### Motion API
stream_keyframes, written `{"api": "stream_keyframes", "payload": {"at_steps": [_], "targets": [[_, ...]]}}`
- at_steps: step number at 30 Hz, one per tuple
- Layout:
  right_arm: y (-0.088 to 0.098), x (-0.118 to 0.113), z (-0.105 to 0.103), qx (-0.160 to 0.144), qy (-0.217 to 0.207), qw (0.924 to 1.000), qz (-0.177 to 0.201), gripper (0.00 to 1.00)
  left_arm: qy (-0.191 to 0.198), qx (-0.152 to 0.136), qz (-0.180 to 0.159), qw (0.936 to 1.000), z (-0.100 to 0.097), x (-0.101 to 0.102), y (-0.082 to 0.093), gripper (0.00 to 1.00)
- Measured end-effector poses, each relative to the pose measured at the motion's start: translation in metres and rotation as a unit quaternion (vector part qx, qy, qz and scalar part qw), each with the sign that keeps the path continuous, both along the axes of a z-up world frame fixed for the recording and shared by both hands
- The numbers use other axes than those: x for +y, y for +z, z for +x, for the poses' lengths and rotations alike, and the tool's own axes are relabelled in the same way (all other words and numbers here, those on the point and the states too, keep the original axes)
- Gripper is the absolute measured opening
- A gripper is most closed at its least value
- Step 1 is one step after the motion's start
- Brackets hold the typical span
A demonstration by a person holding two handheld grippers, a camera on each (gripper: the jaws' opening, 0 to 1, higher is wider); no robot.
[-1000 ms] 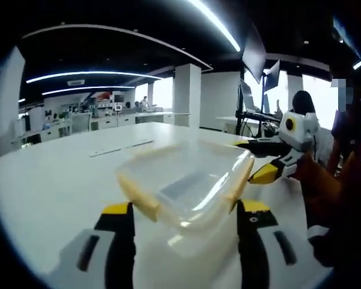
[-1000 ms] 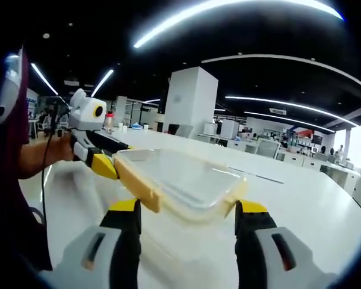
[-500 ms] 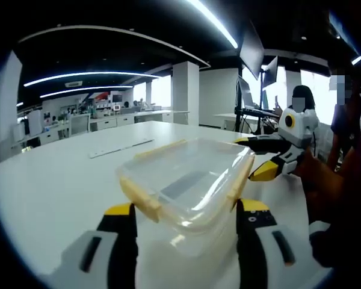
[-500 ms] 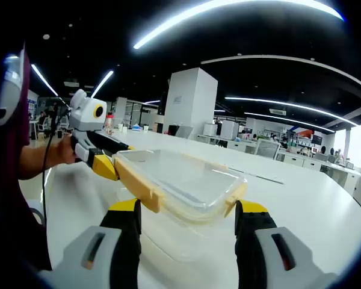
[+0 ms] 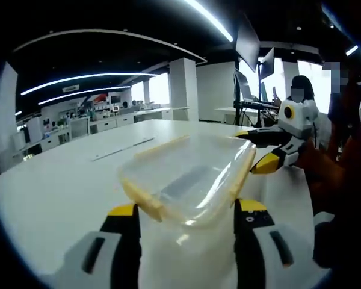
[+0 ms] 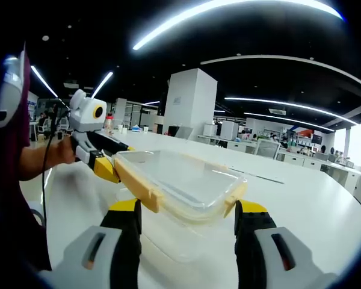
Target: Snap each plastic latch of the storage box into its locked position after aligning the lid with the box until every specified latch is closed and the lid sits flush.
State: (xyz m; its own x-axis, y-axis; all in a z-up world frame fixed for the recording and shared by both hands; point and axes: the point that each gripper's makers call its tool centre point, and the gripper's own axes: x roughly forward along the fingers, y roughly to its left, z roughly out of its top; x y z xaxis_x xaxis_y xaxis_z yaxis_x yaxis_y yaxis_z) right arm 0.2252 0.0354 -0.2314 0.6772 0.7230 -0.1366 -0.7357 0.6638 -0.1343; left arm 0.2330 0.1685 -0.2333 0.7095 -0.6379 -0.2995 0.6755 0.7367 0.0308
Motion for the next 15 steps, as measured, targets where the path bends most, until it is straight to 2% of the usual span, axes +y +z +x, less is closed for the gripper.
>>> {"api": "stream_keyframes", "payload": {"at_steps": [15], "targets": [[-0.0004,0.0010,0.0005,-0.004,-0.002,1.0000,-0.005,0.62,0.002,0.011,0.005,0.9999,-0.0010,0.0000,-0.0024,0.62]]}}
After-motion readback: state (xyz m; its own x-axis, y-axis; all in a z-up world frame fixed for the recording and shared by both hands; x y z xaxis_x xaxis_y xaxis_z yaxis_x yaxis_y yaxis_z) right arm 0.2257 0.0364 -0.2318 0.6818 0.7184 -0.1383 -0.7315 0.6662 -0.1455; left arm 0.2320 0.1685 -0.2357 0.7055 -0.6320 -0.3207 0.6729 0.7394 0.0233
